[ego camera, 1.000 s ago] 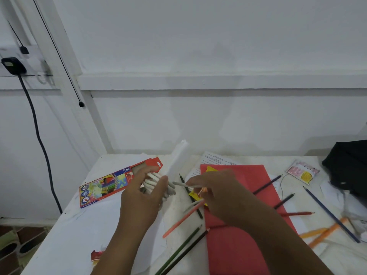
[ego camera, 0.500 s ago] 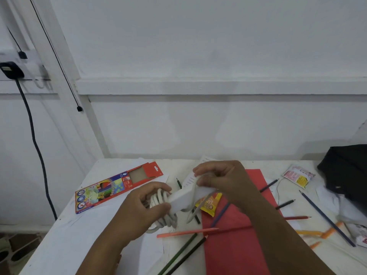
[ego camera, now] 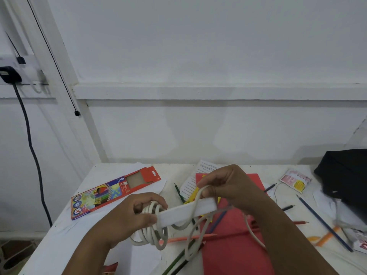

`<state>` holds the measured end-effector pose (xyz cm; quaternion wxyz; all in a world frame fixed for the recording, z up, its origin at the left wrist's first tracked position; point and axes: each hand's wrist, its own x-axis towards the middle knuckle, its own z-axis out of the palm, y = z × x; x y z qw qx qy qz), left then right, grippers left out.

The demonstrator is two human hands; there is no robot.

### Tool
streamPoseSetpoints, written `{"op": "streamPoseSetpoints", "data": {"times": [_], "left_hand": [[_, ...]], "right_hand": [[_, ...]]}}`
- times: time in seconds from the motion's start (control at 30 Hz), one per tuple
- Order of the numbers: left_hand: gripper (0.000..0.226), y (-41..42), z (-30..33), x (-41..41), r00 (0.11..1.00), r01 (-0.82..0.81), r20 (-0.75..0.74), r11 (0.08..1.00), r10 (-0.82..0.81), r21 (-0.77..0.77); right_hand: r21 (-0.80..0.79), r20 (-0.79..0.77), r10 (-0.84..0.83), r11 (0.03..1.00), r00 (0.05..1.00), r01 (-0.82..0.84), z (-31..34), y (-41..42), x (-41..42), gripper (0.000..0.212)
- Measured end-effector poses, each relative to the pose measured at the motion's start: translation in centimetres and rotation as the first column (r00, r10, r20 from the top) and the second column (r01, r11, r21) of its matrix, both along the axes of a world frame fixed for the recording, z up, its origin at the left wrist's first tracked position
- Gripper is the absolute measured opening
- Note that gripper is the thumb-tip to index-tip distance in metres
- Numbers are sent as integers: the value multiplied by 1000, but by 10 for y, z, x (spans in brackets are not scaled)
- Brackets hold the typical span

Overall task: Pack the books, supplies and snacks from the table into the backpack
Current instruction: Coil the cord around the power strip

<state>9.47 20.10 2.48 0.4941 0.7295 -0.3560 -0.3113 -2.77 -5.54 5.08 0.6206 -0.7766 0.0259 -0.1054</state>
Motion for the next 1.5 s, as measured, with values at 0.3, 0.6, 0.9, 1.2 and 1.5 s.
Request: {"op": "streamPoseSetpoints", "data": {"times": [0.3,0.6,0.9,1.2,1.5], "left_hand": [[47,-18,-11,-1,982,-97,-179,971,58,-217],[41,-37,-14,-14,859,-396,-439,883,261,-251],[27,-42,-8,-27,893,-433,-251,862,373,-261],[25,-34,0,-25,935,-296,-231,951,270,-87],[26,-41,-7,-27,956,-292,-39,950,289,-114]], "right_hand": [[470,-94,-6,881,996,50,-8,12,13,7],[466,-60,-72,880,996,92,-34,50,12,61],[43,-119,-21,999,993,26,-39,72,7,23],[-350,-133,-15,936,991,-33,-48,54,5,87],[-440,-97,-88,897,991,37,-34,52,5,70]]}}
